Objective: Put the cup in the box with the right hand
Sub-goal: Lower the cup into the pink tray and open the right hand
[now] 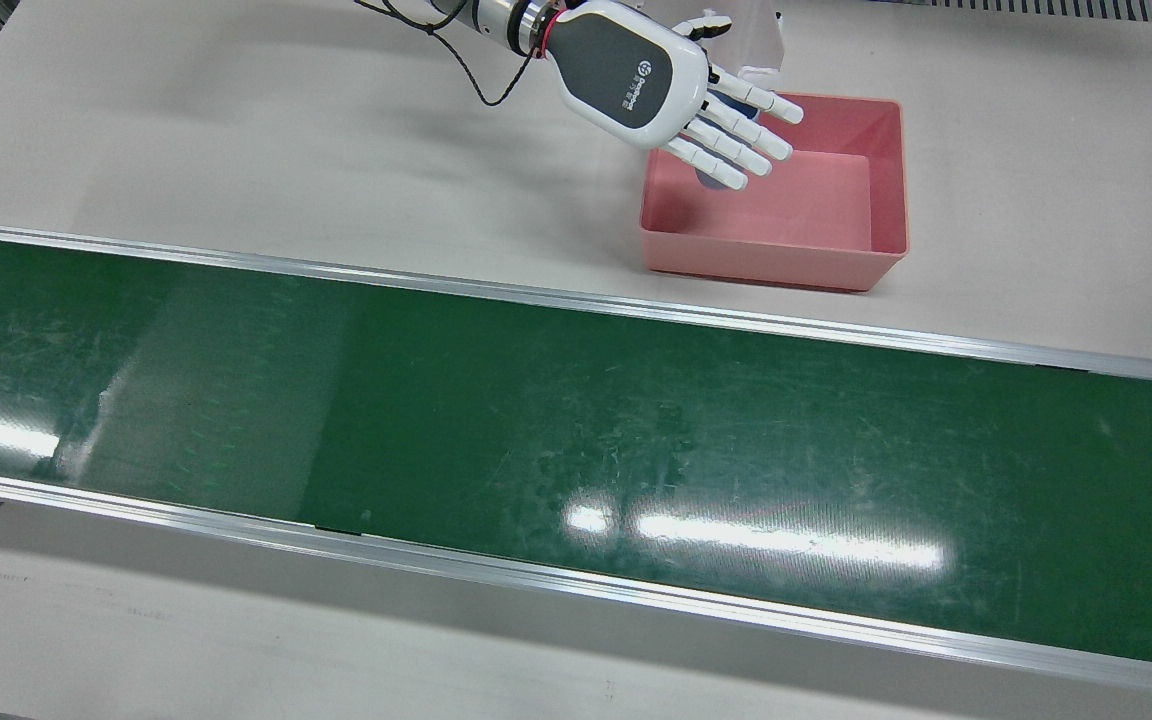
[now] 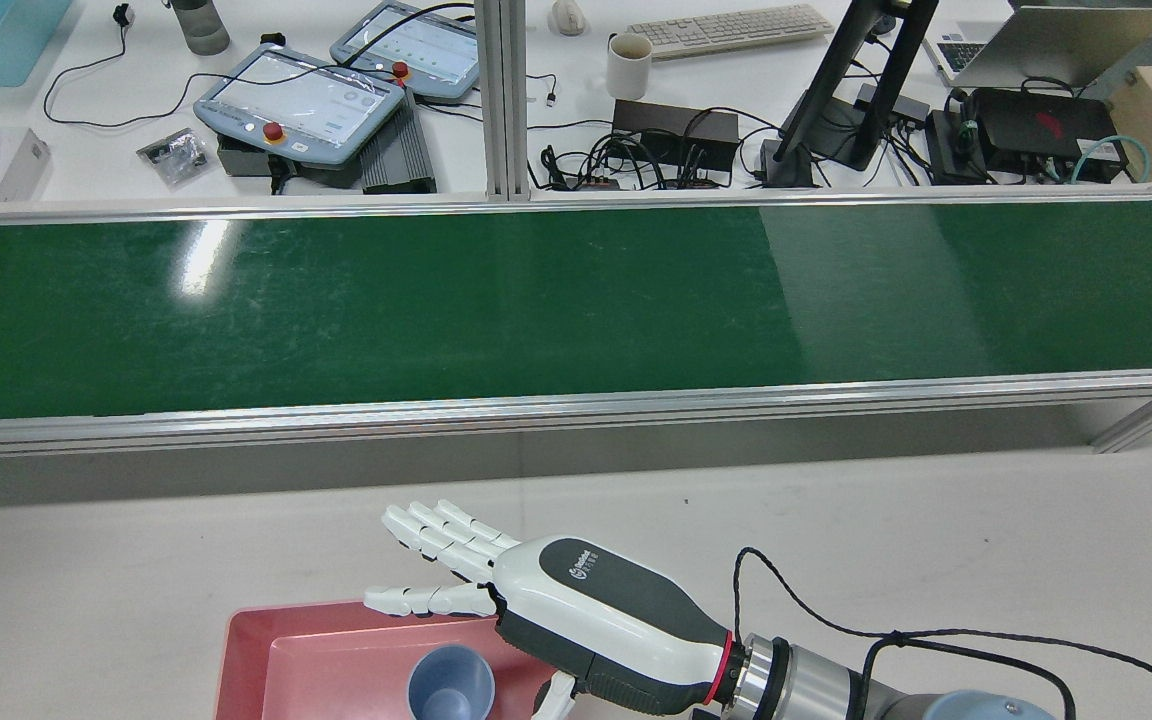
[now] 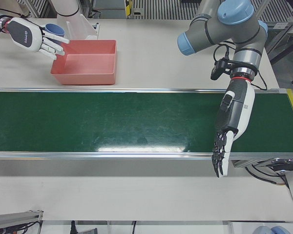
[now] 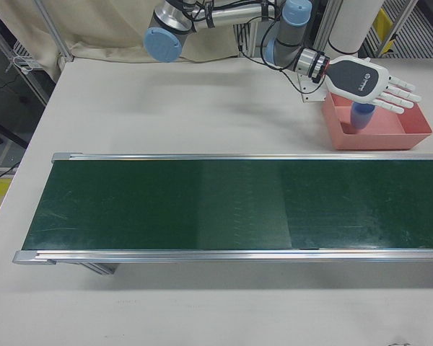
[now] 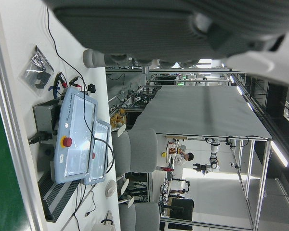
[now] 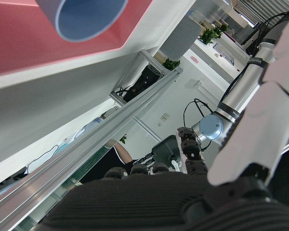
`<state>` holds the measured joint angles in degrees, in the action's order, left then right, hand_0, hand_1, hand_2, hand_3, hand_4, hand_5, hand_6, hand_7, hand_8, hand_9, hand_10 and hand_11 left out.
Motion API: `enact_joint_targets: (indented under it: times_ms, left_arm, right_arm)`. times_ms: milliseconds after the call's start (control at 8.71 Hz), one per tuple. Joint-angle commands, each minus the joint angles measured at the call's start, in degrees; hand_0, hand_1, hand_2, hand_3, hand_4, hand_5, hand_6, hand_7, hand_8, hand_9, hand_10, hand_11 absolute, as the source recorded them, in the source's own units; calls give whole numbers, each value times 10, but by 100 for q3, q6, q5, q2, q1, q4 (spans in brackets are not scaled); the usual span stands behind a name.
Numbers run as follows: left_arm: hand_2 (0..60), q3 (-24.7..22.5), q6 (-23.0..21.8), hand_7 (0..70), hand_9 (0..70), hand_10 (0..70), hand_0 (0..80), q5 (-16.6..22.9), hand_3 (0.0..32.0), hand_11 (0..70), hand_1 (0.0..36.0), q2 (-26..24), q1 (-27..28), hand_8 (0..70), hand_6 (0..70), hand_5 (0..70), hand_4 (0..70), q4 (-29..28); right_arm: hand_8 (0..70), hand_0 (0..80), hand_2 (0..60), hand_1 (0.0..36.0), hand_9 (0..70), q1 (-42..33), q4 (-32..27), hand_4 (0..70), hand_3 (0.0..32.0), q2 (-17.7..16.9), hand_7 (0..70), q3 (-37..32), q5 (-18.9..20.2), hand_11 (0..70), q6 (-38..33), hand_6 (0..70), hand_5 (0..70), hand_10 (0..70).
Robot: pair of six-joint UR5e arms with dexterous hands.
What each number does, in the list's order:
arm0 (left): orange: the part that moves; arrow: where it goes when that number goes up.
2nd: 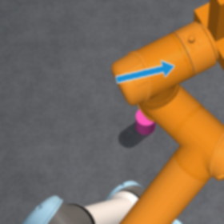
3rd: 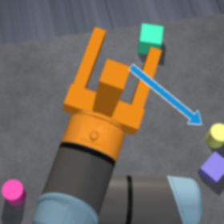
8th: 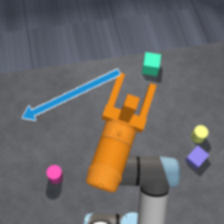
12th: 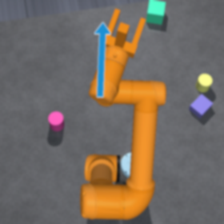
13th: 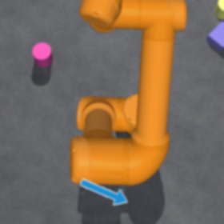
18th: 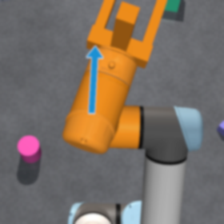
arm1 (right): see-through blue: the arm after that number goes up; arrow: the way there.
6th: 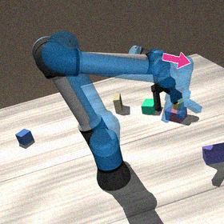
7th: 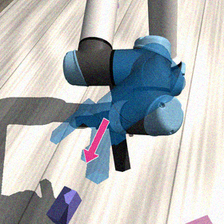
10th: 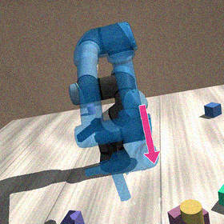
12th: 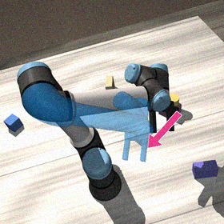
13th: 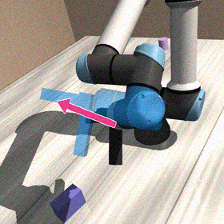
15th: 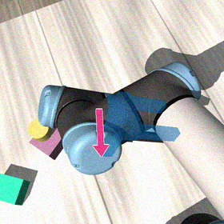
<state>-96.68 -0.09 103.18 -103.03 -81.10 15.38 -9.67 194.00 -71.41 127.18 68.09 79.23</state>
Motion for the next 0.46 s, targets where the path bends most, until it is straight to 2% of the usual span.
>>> enact_joint_targets:
  times_ms: [0, 115, 230, 344]
  left_arm:
    - [0, 0, 0, 0, 0, 0, 0, 0, 0, 0, 0, 2, -2, 0, 0, 0, 0, 0]
    - [0, 0, 0, 0, 0, 0, 0, 0, 0, 0, 0, 2, -2, 0, 0, 0, 0, 0]
    - [0, 0, 0, 0, 0, 0, 0, 0, 0, 0, 0, 2, -2, 0, 0, 0, 0, 0]
    - [0, 0, 0, 0, 0, 0, 0, 0, 0, 0, 0, 2, 7, 0, 0, 0, 0, 0]
  right_arm:
    - [0, 457, 0, 121, 0, -17, 15, 0, 0, -22, 1, 78, 2, 0, -39, 0, 21, 0]
    - [0, 452, 0, 115, 0, -217, 24, 0, 0, -31, 7, 183, 11, 0, -83, 1, 20, 0]
    - [0, 455, 0, 120, 0, -733, 24, 0, 0, -75, 17, 202, 64, 0, -327, 3, 22, 0]
    - [0, 452, 71, 137, 0, -1329, 24, 0, 0, -249, 59, 211, 81, 0, -904, 12, 25, 0]
